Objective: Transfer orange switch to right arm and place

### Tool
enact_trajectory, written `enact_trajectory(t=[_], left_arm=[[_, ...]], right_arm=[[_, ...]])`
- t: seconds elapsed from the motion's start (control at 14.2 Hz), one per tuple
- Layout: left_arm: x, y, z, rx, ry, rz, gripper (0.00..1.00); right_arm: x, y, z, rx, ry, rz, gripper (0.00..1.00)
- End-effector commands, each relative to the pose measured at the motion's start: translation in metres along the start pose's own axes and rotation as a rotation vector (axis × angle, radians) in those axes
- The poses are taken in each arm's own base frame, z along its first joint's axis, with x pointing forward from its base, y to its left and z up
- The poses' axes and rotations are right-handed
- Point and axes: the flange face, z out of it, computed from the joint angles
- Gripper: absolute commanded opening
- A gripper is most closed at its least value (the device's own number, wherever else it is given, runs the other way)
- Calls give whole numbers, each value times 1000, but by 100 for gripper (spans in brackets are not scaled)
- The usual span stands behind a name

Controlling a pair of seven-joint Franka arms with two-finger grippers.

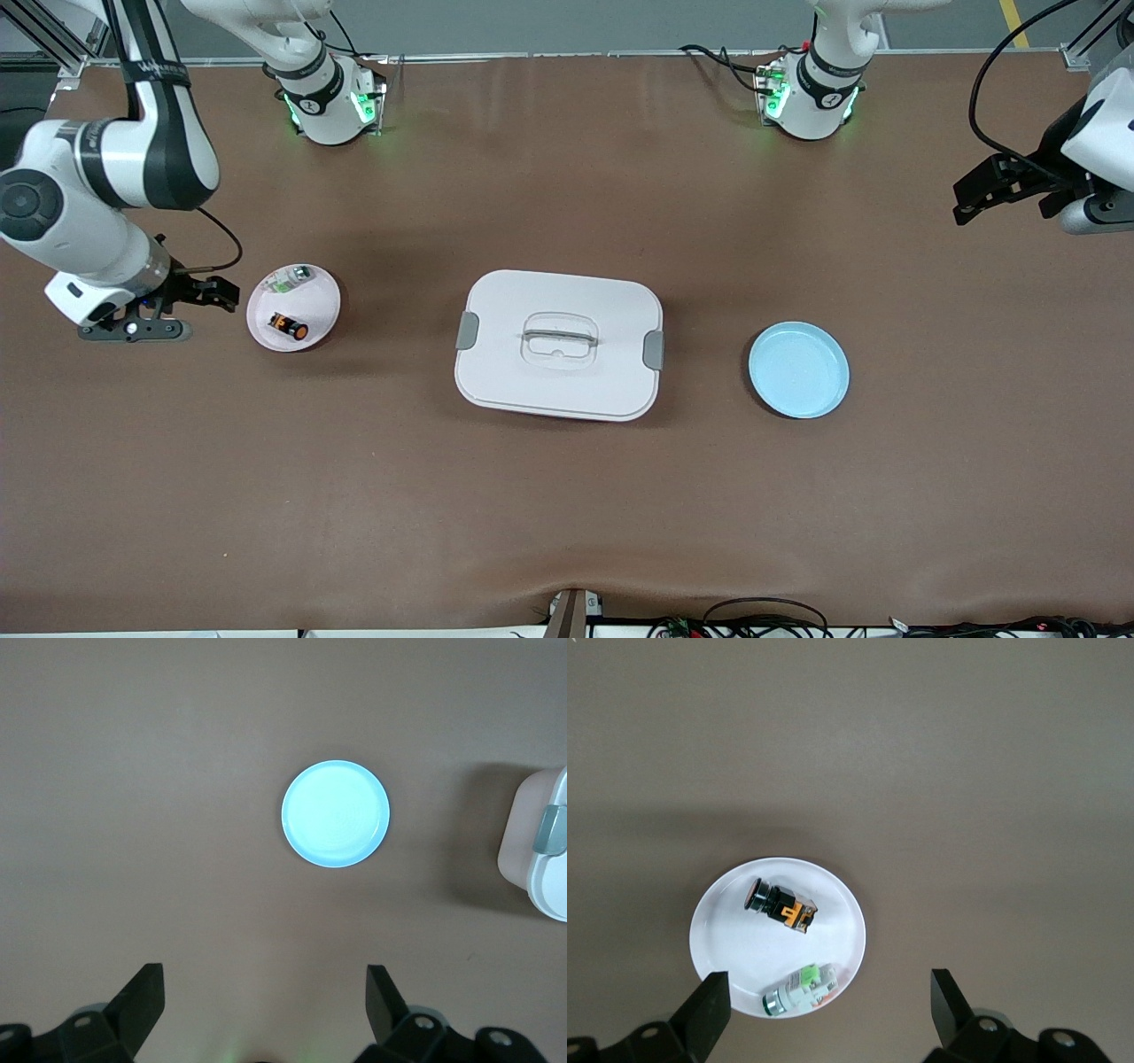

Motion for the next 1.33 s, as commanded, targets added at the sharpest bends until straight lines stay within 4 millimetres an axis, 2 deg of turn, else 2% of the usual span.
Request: enact_trajectory(t=[0.0,0.14,0.35,0.63,0.91,1.26], left_arm=[[-6,3,-6,-14,-2,2,100],[-6,4,-6,-13,0,-2,100],[-7,3,-6,-14,-2,-4,100],[-7,3,-7,-14,0,-4,100],[-7,3,-7,-14,0,-5,100],[-7,0,-11,-12,8,12,100]], right_arm=[[-6,6,-42,8,22,24,100],[-10,13,-68,13,21,41,100],[-8,24,-126,73,48,87,100],[-13,32,-177,125,65,114,100],[-20,29,-201,148,107,189,100],[-22,27,-217,163,135,173,100]])
